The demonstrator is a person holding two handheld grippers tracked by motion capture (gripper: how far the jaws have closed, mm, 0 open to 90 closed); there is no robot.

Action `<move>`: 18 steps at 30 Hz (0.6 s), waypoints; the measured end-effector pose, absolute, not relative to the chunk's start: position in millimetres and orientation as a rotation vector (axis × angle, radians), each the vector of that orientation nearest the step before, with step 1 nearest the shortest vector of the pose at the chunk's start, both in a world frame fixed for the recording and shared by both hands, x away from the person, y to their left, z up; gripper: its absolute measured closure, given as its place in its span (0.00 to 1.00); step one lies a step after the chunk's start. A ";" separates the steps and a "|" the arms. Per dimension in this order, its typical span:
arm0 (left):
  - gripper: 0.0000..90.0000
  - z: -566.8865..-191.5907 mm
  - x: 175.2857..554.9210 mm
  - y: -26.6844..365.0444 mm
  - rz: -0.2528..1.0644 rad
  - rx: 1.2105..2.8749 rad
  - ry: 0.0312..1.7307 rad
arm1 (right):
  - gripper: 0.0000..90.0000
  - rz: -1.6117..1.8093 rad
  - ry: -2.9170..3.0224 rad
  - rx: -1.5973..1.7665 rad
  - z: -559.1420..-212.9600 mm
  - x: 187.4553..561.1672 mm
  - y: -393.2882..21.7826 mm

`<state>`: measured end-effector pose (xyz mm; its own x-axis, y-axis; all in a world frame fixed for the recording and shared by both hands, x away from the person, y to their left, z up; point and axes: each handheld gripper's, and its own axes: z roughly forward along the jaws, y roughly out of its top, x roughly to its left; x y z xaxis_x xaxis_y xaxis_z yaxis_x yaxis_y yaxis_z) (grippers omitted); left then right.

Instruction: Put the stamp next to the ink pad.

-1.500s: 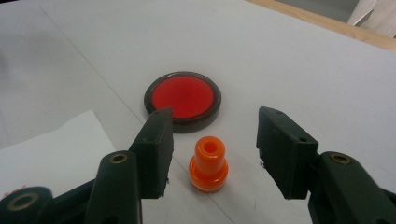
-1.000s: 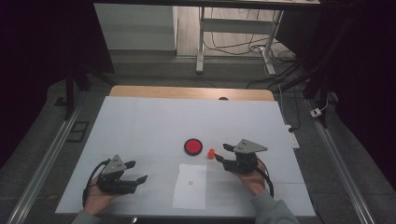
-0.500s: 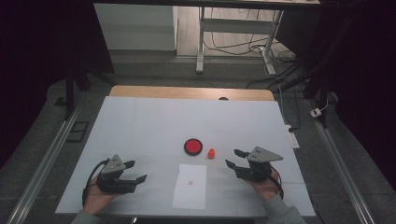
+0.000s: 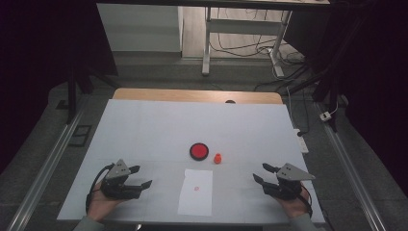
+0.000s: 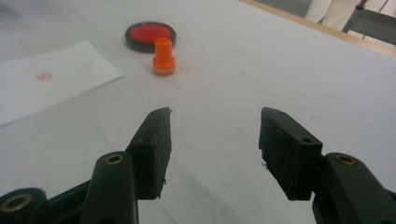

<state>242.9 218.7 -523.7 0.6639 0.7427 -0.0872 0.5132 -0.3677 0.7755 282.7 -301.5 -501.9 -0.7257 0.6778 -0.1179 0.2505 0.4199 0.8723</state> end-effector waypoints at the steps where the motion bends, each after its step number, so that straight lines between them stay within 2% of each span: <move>1: 0.29 -523.9 243.2 218.7 0.354 2.054 0.970 | 0.47 1.246 2.222 0.794 -503.1 281.9 -303.7; 18: 0.29 -525.1 243.7 217.8 0.354 2.058 0.976 | 0.47 1.257 2.248 0.770 -503.4 280.9 -305.0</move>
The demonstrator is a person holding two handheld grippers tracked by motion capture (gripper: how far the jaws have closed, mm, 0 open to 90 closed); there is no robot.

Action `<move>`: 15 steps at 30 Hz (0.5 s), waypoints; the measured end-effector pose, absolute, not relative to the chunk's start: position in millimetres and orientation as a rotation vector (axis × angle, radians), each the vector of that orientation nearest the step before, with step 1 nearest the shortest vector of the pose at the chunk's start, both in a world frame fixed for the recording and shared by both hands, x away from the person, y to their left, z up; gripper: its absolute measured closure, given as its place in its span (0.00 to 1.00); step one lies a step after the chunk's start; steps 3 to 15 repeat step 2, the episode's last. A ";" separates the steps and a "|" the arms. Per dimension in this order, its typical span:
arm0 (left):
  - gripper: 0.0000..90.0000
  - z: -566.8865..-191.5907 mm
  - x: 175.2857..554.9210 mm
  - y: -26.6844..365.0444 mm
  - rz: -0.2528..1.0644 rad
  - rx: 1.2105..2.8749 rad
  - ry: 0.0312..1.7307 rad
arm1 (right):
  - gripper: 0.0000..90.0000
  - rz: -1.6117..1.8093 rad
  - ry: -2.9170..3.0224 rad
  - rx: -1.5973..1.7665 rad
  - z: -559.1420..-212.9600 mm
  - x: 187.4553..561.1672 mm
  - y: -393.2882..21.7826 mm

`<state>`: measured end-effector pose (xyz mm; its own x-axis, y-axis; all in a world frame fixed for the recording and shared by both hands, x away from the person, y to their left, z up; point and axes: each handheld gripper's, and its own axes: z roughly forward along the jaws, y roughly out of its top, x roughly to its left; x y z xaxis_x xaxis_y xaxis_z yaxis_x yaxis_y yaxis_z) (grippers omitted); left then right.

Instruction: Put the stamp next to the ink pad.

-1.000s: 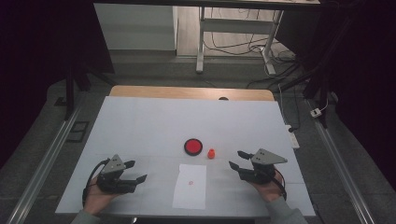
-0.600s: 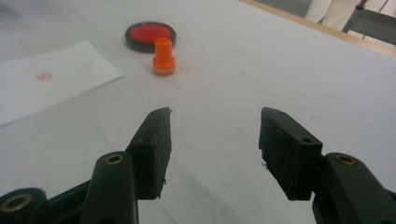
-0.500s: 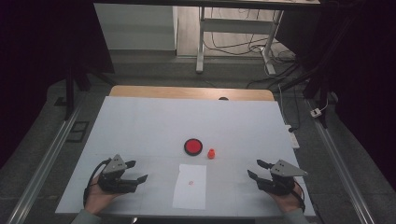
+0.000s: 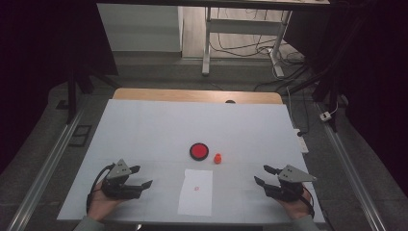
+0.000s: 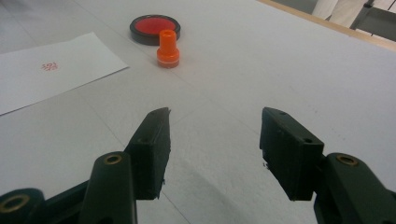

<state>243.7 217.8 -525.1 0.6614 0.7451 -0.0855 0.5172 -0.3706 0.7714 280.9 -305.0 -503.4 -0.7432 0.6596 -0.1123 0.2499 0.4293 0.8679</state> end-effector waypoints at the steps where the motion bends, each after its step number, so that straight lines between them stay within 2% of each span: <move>1: 0.29 -525.1 243.7 217.8 0.354 2.058 0.976 | 0.47 1.258 2.248 0.768 -503.2 280.9 -305.0; 15: 0.29 -525.1 243.7 217.9 0.353 2.057 0.977 | 0.47 1.257 2.248 0.767 -502.9 281.0 -305.2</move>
